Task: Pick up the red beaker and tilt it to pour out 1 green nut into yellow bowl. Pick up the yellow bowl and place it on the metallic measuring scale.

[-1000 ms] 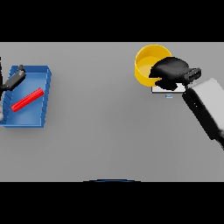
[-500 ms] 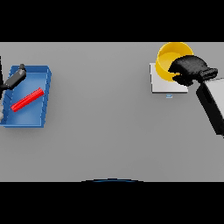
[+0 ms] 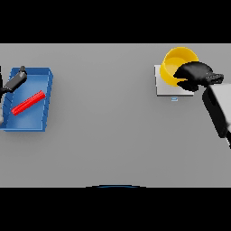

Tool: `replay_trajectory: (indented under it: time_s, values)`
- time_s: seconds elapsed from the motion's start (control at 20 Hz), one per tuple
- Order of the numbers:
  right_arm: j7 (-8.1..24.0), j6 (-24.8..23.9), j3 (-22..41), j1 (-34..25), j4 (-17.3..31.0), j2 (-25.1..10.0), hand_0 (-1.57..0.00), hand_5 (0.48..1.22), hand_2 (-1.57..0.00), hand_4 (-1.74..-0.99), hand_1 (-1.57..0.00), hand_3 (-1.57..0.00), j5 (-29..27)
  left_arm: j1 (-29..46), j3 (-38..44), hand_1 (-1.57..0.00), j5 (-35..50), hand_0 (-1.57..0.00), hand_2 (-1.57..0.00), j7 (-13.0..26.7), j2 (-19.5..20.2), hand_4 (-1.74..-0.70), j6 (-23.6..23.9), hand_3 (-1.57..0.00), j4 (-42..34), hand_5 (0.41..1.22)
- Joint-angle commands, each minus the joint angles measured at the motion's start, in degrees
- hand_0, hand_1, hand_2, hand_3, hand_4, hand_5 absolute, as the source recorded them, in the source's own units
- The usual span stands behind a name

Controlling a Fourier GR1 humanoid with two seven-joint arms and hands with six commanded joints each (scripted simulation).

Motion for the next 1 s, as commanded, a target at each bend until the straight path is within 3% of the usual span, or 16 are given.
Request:
replay_trajectory:
  time_s: [0.0,0.1,0.2,0.25,0.35,0.5,0.7,0.95]
  values:
    - [0.39,0.12,-0.09,0.14,-0.13,0.05,-1.5,1.221,-1.33,-1.741,-1.57,-1.46,-0.23,0.29,-0.12,0.0,-0.01,0.0,0.0,-0.03,-0.02,-0.72,0.01,0.0,-0.17,0.669]
    - [0.63,-0.26,0.06,0.08,0.36,0.93,-1.45,1.221,-1.38,-1.734,-1.5,-1.39,-0.27,0.37,-0.09,0.0,0.2,0.0,0.0,0.18,0.1,-0.72,-0.15,0.0,-0.57,0.667]
    - [1.25,-0.06,-0.16,0.0,0.81,1.16,-1.49,1.221,-1.45,-1.737,-1.48,-1.1,-0.43,-0.35,-0.49,0.0,-0.32,0.0,0.0,0.71,-0.1,-0.72,-0.47,0.0,0.2,0.671]
    - [1.79,0.45,-0.31,-0.08,0.35,1.08,-1.44,1.221,-1.29,-1.688,-1.34,-0.99,-0.5,-0.43,-0.24,0.0,-0.08,0.0,0.0,0.05,-0.22,-0.72,-0.64,0.0,0.87,0.671]
    - [1.61,1.16,0.0,0.32,-0.38,0.64,-0.99,1.08,-0.92,-1.629,-0.88,-0.8,-0.37,-0.42,-0.35,0.0,-0.16,0.0,0.0,0.76,-0.14,-0.72,-0.52,0.0,0.31,0.668]
    - [1.76,1.91,1.39,-0.6,0.41,0.64,-0.51,0.955,-0.55,-1.579,-0.45,-0.6,1.19,-0.93,-0.23,0.0,-0.09,0.0,0.0,0.6,-0.47,-0.72,-0.55,0.0,0.87,0.663]
    - [-0.59,1.47,2.16,-0.82,0.46,0.53,-0.21,0.876,-0.24,-1.552,-0.18,-0.43,1.75,-0.45,-0.31,0.0,0.08,0.0,0.0,0.02,-0.86,-0.72,-0.58,0.0,1.37,0.664]
    - [-1.67,0.6,1.39,-1.03,2.26,0.73,-0.07,0.798,-0.08,-1.523,-0.06,-0.27,1.24,-1.06,-0.55,0.0,-0.43,0.0,0.0,0.64,-0.9,-0.72,-0.39,0.0,1.29,0.664]
